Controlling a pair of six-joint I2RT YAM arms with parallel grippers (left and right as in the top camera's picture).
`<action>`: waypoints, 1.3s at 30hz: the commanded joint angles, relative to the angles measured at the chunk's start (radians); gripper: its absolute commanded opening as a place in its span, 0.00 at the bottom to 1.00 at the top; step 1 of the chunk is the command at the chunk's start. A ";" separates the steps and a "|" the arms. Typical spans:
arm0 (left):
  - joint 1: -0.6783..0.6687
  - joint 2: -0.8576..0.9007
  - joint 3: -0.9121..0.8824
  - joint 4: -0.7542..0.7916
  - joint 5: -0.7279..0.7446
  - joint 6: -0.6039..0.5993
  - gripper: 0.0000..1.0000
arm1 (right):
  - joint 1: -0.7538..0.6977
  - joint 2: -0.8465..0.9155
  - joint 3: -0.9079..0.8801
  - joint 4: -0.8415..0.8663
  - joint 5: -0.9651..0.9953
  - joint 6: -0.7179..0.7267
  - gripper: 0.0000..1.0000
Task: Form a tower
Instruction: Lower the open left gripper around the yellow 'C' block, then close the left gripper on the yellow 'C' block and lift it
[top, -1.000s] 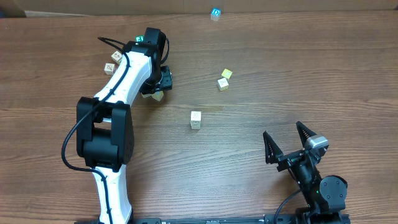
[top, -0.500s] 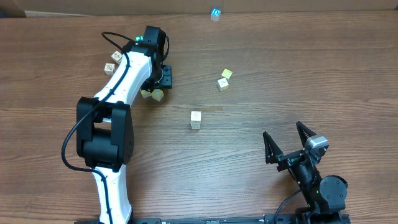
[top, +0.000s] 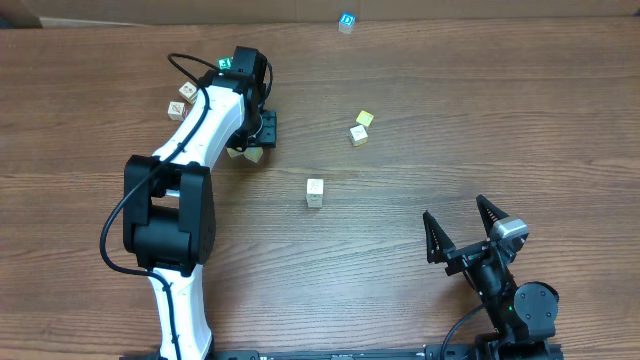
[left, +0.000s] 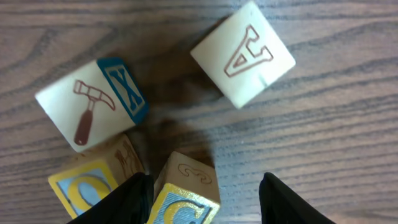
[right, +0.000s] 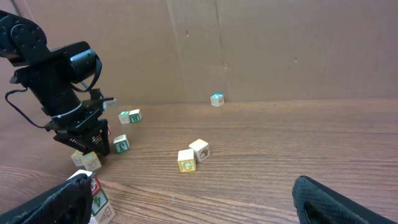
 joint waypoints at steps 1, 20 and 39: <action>-0.005 0.003 -0.014 -0.015 0.057 0.019 0.52 | -0.005 -0.009 -0.010 0.006 -0.001 0.002 1.00; -0.022 0.003 -0.060 -0.029 0.051 -0.027 0.58 | -0.005 -0.009 -0.010 0.006 -0.001 0.002 1.00; -0.028 0.003 -0.070 0.033 0.017 -0.027 0.40 | -0.005 -0.009 -0.010 0.006 -0.001 0.002 1.00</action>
